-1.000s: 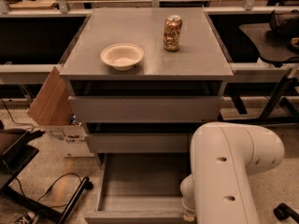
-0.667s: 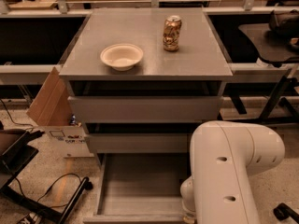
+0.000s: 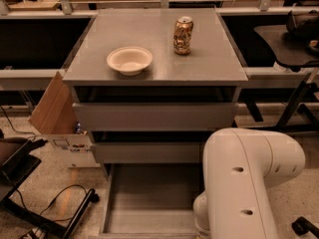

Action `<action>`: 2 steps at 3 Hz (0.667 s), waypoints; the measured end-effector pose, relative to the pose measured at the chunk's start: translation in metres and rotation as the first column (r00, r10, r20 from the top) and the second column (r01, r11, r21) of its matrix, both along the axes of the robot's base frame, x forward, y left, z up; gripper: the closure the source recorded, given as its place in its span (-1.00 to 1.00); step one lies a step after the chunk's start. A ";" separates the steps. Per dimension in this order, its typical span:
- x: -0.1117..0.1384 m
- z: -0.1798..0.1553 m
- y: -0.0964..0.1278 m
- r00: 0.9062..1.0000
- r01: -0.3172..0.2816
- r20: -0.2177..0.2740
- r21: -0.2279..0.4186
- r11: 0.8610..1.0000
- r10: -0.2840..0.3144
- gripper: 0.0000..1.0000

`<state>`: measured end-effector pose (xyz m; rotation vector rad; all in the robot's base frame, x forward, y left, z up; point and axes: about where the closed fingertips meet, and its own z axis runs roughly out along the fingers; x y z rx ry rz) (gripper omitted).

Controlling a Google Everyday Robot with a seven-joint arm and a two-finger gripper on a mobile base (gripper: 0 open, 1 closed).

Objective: Open bottom drawer

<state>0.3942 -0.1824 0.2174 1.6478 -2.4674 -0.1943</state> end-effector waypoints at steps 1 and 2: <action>0.000 0.000 0.000 1.000 0.000 0.000 0.000 1.000 0.000 1.00; 0.000 0.000 0.000 1.000 0.000 0.000 0.000 1.000 0.000 1.00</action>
Offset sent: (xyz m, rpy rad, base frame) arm -0.1865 0.0204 0.0657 -0.0467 0.2224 -0.2836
